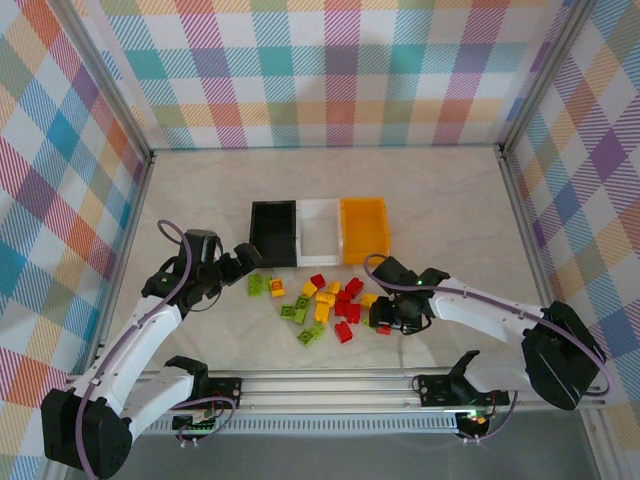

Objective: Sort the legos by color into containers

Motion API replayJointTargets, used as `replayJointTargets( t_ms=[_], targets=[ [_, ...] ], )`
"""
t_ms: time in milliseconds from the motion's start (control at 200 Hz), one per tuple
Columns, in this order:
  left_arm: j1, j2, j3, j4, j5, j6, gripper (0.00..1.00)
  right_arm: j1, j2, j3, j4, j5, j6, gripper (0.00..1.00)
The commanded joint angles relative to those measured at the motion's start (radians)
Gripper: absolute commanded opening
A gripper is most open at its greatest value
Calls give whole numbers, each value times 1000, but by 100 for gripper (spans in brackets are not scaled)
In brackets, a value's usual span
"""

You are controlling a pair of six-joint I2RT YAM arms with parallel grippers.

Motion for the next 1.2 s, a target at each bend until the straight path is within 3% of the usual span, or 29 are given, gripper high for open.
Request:
replayJointTargets(
  t_ms=[0, 305, 620, 860, 1040, 1115, 1195],
  targets=[
    [-11, -17, 0, -27, 2, 0, 100, 5, -25, -20, -39, 37, 18, 50],
    [-11, -10, 19, -42, 8, -1, 100, 4, -42, -6, -27, 46, -4, 28],
    [-45, -41, 2, -40, -24, -9, 100, -36, -78, 261, -95, 107, -162, 23],
    [-65, -17, 36, -167, -90, -2, 100, -195, 190, 475, 126, 88, -261, 24],
    [-65, 19, -3, -147, -79, 26, 99, -257, 433, 643, 196, 62, -277, 26],
    [-65, 30, -20, -130, -80, 28, 96, -272, 499, 698, 190, 62, -270, 29],
    [-65, 47, -33, -124, -96, 28, 95, -279, 535, 729, 188, 65, -265, 38]
  ],
)
